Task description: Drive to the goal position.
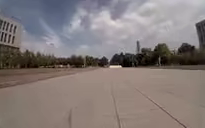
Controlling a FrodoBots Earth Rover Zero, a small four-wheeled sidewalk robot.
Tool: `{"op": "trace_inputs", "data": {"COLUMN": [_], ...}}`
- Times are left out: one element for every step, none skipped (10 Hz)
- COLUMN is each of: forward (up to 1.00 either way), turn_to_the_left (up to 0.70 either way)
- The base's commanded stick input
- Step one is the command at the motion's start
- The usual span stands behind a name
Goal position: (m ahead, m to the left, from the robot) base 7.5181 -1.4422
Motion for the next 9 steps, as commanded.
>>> {"op": "trace_inputs", "data": {"forward": [1.0, 1.0, 1.0, 1.0, 1.0, 1.0, 1.0, 1.0, 1.0], "turn_to_the_left": [-0.09, -0.27, -0.3, -0.31, -0.21, 0.04, 0.01, 0.0, 0.0]}}
